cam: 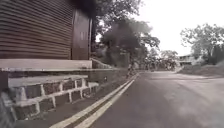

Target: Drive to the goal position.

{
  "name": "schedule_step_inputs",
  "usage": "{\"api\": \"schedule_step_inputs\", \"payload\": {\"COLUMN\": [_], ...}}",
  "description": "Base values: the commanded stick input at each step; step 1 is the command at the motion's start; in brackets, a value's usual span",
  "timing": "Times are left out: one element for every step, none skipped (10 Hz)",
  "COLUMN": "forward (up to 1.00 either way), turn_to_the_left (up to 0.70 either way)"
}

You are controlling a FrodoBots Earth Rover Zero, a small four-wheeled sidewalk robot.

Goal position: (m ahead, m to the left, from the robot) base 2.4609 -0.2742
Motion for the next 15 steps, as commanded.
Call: {"api": "schedule_step_inputs", "payload": {"forward": [0.70, 0.70, 0.70, 0.70, 0.70, 0.70, 0.70, 0.70, 0.70, 0.70, 0.70, 0.70, 0.70, 0.70, 0.70], "turn_to_the_left": [0.00, 0.00, -0.13, -0.13, -0.11, -0.06, 0.00, 0.00, 0.00, 0.00, 0.00, 0.00, 0.00, 0.00, 0.00]}}
